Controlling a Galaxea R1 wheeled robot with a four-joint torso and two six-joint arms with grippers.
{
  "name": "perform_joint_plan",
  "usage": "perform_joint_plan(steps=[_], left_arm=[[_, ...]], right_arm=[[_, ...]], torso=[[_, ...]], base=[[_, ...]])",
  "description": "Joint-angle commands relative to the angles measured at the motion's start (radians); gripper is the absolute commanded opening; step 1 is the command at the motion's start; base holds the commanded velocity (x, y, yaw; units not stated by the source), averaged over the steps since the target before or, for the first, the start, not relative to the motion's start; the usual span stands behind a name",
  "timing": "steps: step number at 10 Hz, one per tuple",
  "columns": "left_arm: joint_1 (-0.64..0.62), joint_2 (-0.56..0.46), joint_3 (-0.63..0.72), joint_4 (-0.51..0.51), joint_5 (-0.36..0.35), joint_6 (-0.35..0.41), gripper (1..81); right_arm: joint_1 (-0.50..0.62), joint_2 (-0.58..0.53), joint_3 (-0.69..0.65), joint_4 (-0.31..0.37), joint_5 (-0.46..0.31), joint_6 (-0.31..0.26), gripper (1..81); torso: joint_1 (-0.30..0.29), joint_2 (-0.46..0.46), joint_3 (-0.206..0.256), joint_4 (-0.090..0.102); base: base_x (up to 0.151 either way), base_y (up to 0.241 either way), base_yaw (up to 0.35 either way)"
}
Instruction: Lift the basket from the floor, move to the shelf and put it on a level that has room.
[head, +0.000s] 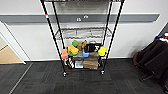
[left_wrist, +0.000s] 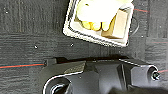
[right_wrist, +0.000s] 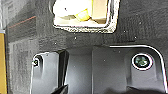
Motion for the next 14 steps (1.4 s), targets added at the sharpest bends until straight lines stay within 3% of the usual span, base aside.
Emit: perform_joint_plan(steps=[1, 4, 5, 8, 14], left_arm=[[-0.097, -0.012, 0.005, -0.002, 0.071, 0.000, 81.1], [-0.124, 0.002, 0.004, -0.002, 0.075, -0.001, 81.1], [-0.136, 0.010, -0.008, -0.001, 0.075, -0.003, 81.1], [-0.165, 0.057, -0.073, -0.001, 0.106, -0.003, 81.1], [-0.219, 0.108, -0.134, -0.001, 0.147, 0.002, 81.1]], right_arm=[[0.044, -0.024, -0.007, 0.003, -0.054, 0.003, 81.1], [0.076, -0.026, -0.018, 0.003, -0.054, 0.003, 81.1], [0.095, -0.027, -0.029, 0.003, -0.054, 0.003, 81.1], [0.155, -0.026, -0.046, 0.005, -0.057, 0.005, 81.1], [0.215, -0.021, -0.059, 0.011, -0.096, 0.008, 81.1]], torso=[[0.063, -0.098, -0.091, 0.000], [0.126, -0.196, -0.182, 0.000], [0.148, -0.231, -0.121, 0.000], [0.200, -0.311, -0.169, 0.000], [0.328, -0.513, -0.174, 0.000]], base=[[0.000, 0.000, 0.000], [0.000, 0.000, 0.000], [0.000, 0.000, 0.000], [0.000, 0.000, 0.000], [0.000, 0.000, 0.000]])
